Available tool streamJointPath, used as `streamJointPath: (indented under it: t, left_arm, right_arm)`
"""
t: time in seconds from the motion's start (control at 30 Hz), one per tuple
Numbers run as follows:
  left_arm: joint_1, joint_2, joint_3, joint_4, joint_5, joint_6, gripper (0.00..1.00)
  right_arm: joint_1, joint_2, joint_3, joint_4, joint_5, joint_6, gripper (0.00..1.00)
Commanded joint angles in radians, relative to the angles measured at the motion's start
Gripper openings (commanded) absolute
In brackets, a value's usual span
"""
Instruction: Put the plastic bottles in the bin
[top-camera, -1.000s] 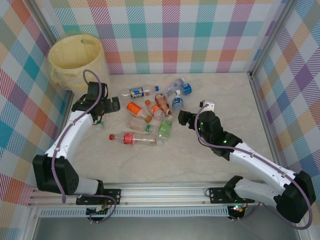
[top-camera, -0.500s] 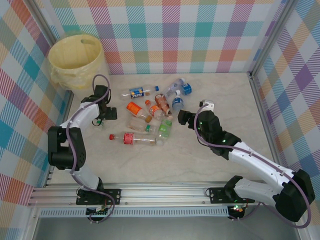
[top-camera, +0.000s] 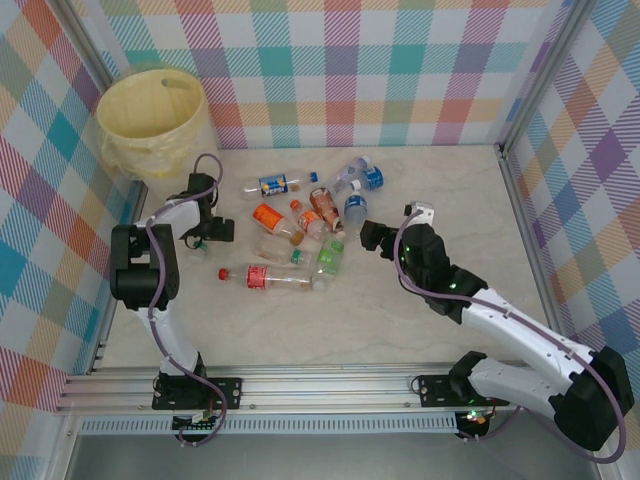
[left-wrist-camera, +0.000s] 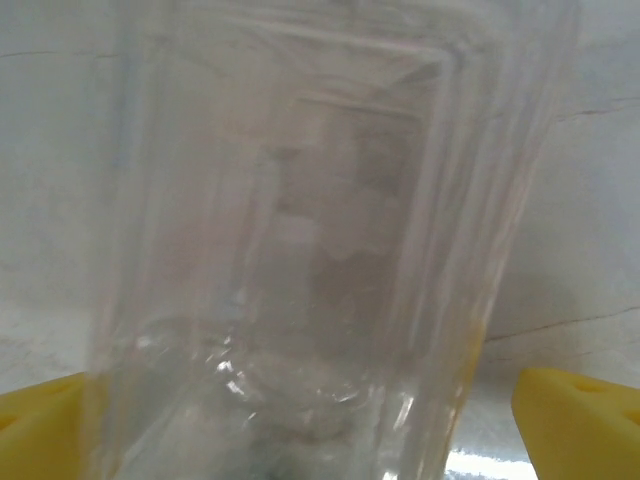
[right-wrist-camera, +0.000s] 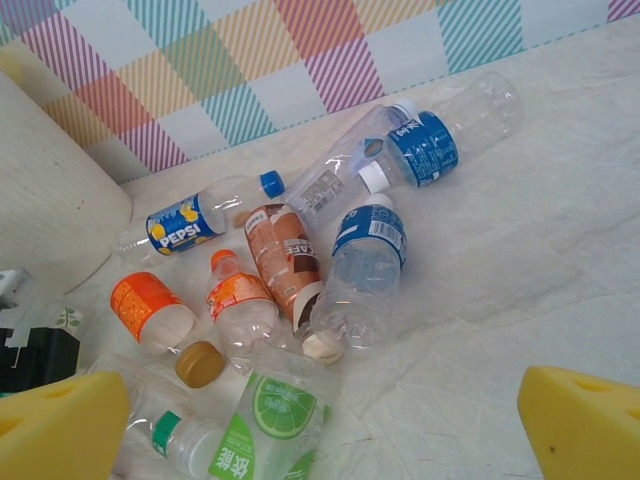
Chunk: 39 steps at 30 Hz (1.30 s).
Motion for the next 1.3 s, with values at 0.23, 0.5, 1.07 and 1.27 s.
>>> streamJointPath:
  t: [0.23, 0.5, 1.07, 1.27]
  left_arm:
    - [0.019, 0.054, 0.068, 0.022, 0.044, 0.076, 0.83]
    - [0.017, 0.02, 0.063, 0.026, 0.017, 0.014, 0.67]
    - [-0.034, -0.101, -0.037, 0.1, 0.027, -0.083, 0.56]
    - [-0.082, -0.146, -0.041, 0.092, 0.002, -0.144, 0.54]
  right_arm:
    - [-0.013, -0.038, -0.016, -0.002, 0.026, -0.004, 1.0]
    - [-0.013, -0.038, -0.051, 0.1, -0.054, -0.093, 1.0]
    - [-0.012, 0.061, 0.008, 0.253, -0.441, -0.321, 1.0]
    - [-0.004, 0.122, 0.035, 0.272, -0.574, -0.342, 1.0]
